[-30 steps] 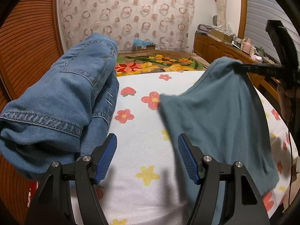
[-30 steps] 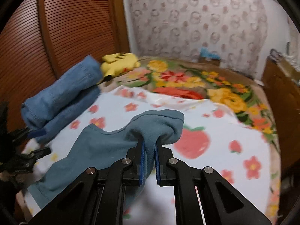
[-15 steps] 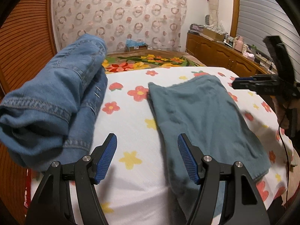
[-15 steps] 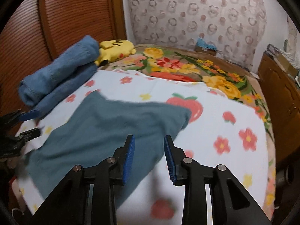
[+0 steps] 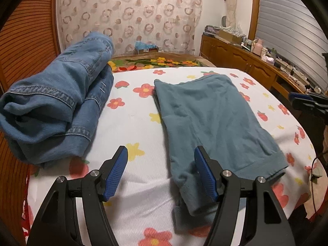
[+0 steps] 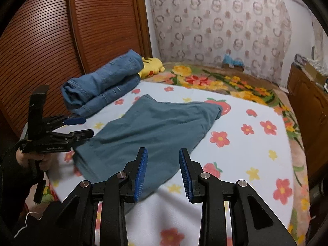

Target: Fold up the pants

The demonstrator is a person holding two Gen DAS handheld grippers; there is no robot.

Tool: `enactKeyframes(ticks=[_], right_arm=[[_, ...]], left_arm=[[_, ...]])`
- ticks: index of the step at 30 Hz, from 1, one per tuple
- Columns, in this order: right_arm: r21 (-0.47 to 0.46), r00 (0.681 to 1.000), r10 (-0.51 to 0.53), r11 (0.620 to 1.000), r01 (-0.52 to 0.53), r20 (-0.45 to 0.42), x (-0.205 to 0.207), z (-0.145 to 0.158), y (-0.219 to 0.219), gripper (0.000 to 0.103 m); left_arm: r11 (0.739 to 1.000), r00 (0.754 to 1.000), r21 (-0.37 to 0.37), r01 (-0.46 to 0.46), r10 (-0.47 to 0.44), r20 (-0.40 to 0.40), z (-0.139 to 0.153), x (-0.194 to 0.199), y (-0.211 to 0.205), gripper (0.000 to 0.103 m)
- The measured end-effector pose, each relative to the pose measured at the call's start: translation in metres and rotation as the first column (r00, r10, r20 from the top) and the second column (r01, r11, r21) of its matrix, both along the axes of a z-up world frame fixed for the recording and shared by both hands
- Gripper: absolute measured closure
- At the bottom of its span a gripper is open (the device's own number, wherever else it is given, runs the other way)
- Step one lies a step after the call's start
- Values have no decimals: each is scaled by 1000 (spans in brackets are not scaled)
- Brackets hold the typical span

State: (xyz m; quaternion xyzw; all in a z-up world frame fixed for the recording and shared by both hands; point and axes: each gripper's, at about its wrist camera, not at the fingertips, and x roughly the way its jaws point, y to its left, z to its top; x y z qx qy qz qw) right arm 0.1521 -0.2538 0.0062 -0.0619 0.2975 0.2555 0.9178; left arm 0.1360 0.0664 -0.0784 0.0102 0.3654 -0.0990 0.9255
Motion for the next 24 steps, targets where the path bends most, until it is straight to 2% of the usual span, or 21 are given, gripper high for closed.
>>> enactKeyframes(ticks=[5,11,18,21,24], right_arm=[[-4,1000,-8,1000,8,10,-34,-7,1,70],[0,999,9,1000,-9,-50,-45,-33,11,70],[15,994,55,998,-54,-96,-38,-50,25,70],[-2,992,66,998,-67,-103,-36,-57,31,63],[-31,994,54,998,-57,-96,-36,-61,35,62]], left_arm=[[1000,1000,-11,11,-11,12,6,-17,-4,35],[999,1000,-22,24,-24,-7,0,-33,-10,37],[999,999,-34,40,-41,-36,-12,-39,-14,53],[998,998,-34,44,-45,-39,-16,-39,-16,60],[998,999,-47,35,-37,-35,-16,-39,-15,68]])
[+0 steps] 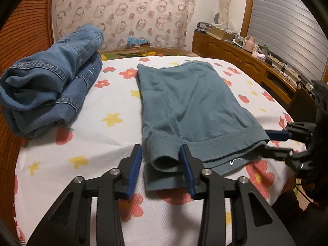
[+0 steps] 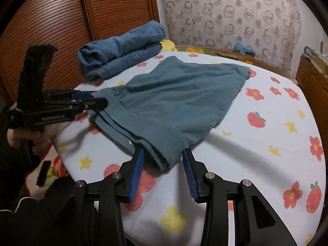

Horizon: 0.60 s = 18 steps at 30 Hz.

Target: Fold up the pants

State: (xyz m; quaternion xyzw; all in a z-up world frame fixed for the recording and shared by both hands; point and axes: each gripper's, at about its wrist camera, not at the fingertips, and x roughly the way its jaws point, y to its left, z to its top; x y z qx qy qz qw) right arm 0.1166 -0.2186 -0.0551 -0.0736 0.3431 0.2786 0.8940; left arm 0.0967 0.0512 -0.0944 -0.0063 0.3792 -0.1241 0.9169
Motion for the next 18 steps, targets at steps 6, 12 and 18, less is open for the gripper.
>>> enactKeyframes(ticks=[6,12,18], right_arm=[[-19,1000,-6,1000,7,13,-2,-4,6,61],[-58,998,-59,996,61,30,4,-9,12,61],[-18,999,-40,999,40,27,-1,-7,7,92]], left_arm=[[1000,1000,-21,-21,21,9,3,0,2,84],[999,999,-42,-17,19,40,17,-10,2,94],[1000,1000,-28,-9,10,22,19,-28,-2,94]])
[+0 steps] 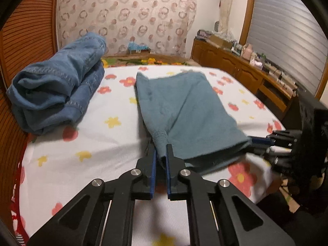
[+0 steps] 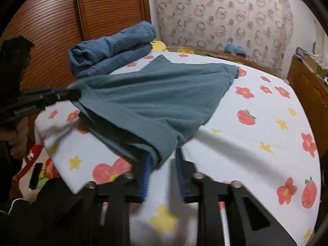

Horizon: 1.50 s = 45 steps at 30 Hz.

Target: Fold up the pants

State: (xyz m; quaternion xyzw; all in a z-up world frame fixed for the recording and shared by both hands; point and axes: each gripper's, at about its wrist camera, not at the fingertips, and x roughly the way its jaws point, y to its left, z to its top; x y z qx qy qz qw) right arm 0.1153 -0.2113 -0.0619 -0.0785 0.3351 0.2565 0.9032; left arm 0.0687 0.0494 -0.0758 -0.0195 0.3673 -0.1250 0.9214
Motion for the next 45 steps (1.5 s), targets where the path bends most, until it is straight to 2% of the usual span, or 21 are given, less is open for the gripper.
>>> enactKeyframes(ticks=[2,7,10,13,15,17,18,20,26,28,34,38,45], right_arm=[[1,1000,13,1000,-13,9,-5,0,0,96],[26,999,36,999,-37,19,-16,1,-5,97],[23,999,31,999,-32,3,-15,-1,-6,97],[35,1000,26,999,-26,-11,-13,-1,-7,97],[42,1000,23,999,-22,-10,-13,3,-7,97],[55,1000,22,998,-22,-9,-15,5,-9,97],[61,1000,20,998,-19,-10,-15,7,-10,96],[64,1000,14,998,-13,-12,-16,9,-12,93],[79,1000,11,997,-13,15,-22,17,-15,83],[81,1000,9,997,-11,22,-22,19,-15,76],[71,1000,-18,997,17,12,-11,14,-10,71],[49,999,-37,998,37,-2,-3,8,-2,70],[27,997,-60,998,61,-56,5,-3,4,68]], left_arm=[[1000,1000,17,-6,6,-29,-10,-1,-1,94],[1000,997,17,-24,25,-71,-24,1,2,93],[1000,997,12,-19,20,-76,-24,1,3,86],[999,997,21,-28,29,-67,-22,0,5,72],[999,998,17,-31,32,-56,-18,-1,7,56],[999,998,12,-30,31,-48,-14,-1,9,46],[999,998,14,-32,33,-45,-13,-1,9,35],[999,998,15,-45,45,-35,-11,1,11,30],[998,998,9,-60,60,-10,-3,5,14,30],[998,998,3,-60,60,5,0,5,15,30],[998,998,2,-63,63,5,-1,11,15,31],[997,996,-17,-80,79,-31,-9,17,19,39],[998,995,6,-67,67,-70,-24,16,16,53]])
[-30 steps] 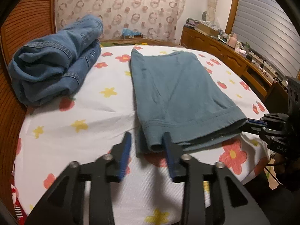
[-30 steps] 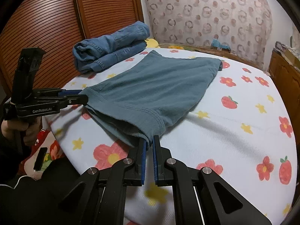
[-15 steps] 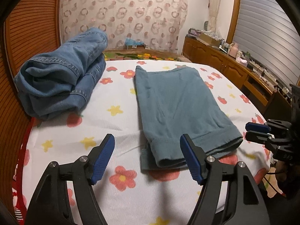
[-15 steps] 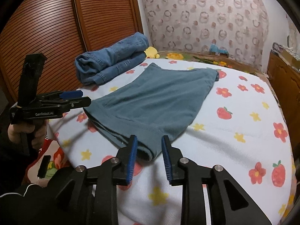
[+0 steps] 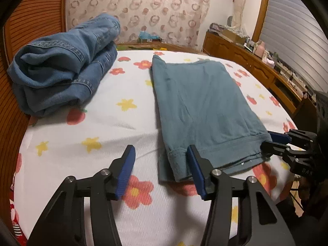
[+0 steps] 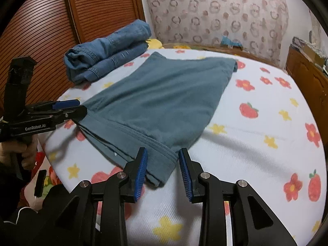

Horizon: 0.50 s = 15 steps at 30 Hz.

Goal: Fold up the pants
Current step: 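Close the left gripper on the shorts' leg hem and lift it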

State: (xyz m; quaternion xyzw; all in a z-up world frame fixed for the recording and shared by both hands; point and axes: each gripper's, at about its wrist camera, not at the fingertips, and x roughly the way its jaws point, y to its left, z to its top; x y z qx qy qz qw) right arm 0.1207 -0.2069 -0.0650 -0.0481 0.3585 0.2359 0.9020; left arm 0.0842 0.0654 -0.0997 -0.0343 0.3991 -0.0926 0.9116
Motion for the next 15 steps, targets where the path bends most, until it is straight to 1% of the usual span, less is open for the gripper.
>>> enactKeyframes(ticks=[3,5,8,10,12,15], right_arm=[[5,1000,0,1000,0,-10,1,-1,1,65],[9,1000,6,1000,-6,-16,1,-2,1,65],[25,999,28,999,-27,-20,1,-3,2,65],[34,999,30,999,-29,-19,2,-4,0,65],[50,999,31,998,-29,-22,4,-4,-3,65],[58,999,32,998,-31,-23,4,-6,-4,65]], left_arm=[[1000,1000,7,9,-8,-13,-4,-1,-3,56],[1000,1000,7,14,-13,-16,-6,-1,-4,57],[1000,1000,-15,3,-4,-25,-7,-2,-2,57],[1000,1000,-23,5,-6,-23,-7,-4,-2,59],[1000,1000,-29,11,-12,-23,-7,-5,-4,66],[1000,1000,-23,18,-18,-23,-7,-6,-8,68]])
